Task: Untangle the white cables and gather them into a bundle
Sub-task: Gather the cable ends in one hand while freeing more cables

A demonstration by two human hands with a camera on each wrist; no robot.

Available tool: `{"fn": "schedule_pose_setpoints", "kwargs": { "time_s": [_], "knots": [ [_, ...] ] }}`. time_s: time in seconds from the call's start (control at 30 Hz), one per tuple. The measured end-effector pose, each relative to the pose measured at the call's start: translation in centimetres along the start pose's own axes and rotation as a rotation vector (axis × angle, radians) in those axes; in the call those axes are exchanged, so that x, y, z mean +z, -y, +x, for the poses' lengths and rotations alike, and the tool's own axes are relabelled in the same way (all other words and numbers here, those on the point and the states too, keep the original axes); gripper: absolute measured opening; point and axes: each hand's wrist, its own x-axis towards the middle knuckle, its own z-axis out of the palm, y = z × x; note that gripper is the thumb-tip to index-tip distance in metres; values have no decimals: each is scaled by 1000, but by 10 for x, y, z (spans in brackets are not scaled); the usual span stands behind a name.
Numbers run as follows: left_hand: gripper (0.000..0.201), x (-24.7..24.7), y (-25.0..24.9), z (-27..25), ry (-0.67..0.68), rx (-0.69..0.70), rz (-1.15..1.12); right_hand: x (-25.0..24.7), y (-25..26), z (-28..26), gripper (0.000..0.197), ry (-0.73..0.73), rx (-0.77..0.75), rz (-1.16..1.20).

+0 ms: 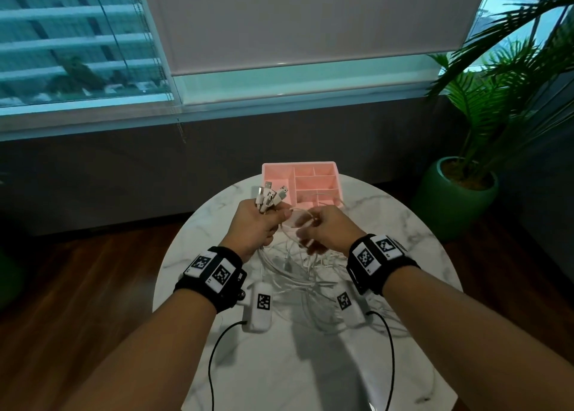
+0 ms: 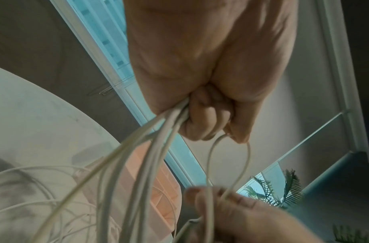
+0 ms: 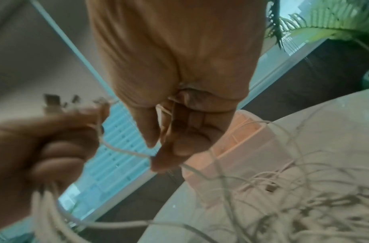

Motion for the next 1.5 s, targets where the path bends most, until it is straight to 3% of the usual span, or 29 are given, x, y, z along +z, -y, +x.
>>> {"fn": "schedule_pose_setpoints", "kwargs": {
  "time_s": [0.13,0.27,0.37,0.6,0.8,0.9,1.0,1.1,1.3,1.4,1.5],
  "knots": [
    [7,-10,-5,0,-49,45,-43,-11,-31,0,16,-174,172,-164],
    [9,-9,6,-5,-39,35,-38,-15,-42,7,15,-368,113,-312],
    [9,-6,11,-9,-15,26,-38,-16,-45,12,14,-421,119,-349],
    [17,-24,-3,-7,-102,71,-134,-31,-78,6,19,-317,321,-444],
    [38,-30,-5,-6,-145,85,-189,-46,-82,2,7,-312,166,-111],
    [35,-25,-3,-7,-119,74,-186,-45,-65,5,26,-188,55,-126],
    [26,-21,-5,-7,-98,78,-198,-34,-47,4,40,-85,-38,-181],
    [22,-23,-9,-7,-115,89,-201,-18,-42,9,15,-7,-50,-261],
    [16,-43,-19,-3,-251,137,-281,-14,-91,15,22,47,185,-684],
    [23,-47,-13,-4,-259,129,-236,-29,-97,12,37,-101,247,-441],
    [25,-46,-3,-6,-256,92,-175,-50,-57,18,42,-331,183,-46]
  ]
}}
